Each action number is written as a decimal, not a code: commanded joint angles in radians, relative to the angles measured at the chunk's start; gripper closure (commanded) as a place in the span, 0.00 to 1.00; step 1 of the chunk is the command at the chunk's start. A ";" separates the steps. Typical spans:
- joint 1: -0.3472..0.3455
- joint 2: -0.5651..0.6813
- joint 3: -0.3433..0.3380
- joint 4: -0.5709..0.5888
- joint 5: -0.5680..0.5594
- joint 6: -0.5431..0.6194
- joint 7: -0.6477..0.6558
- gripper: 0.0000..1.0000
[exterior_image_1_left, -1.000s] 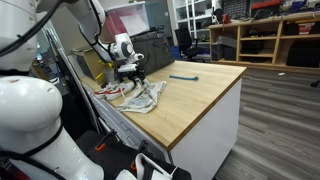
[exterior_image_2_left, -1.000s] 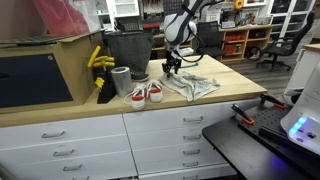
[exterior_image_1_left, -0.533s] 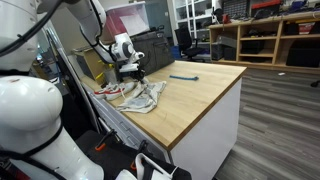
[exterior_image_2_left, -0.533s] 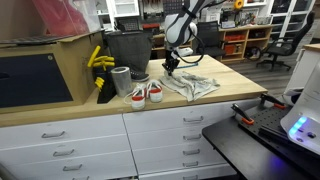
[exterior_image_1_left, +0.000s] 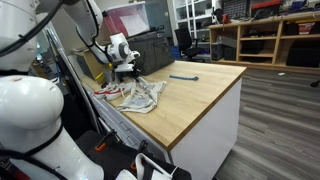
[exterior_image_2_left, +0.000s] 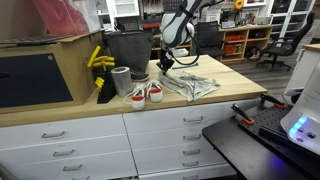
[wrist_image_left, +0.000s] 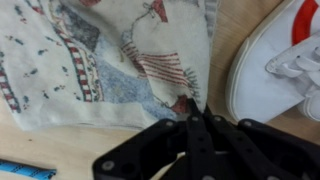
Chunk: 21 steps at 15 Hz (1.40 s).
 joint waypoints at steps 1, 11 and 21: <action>0.020 -0.010 -0.003 -0.019 0.021 0.034 0.029 0.77; -0.079 -0.042 0.035 -0.025 0.183 0.076 -0.004 0.01; -0.203 0.045 0.022 0.078 0.247 -0.095 -0.058 0.00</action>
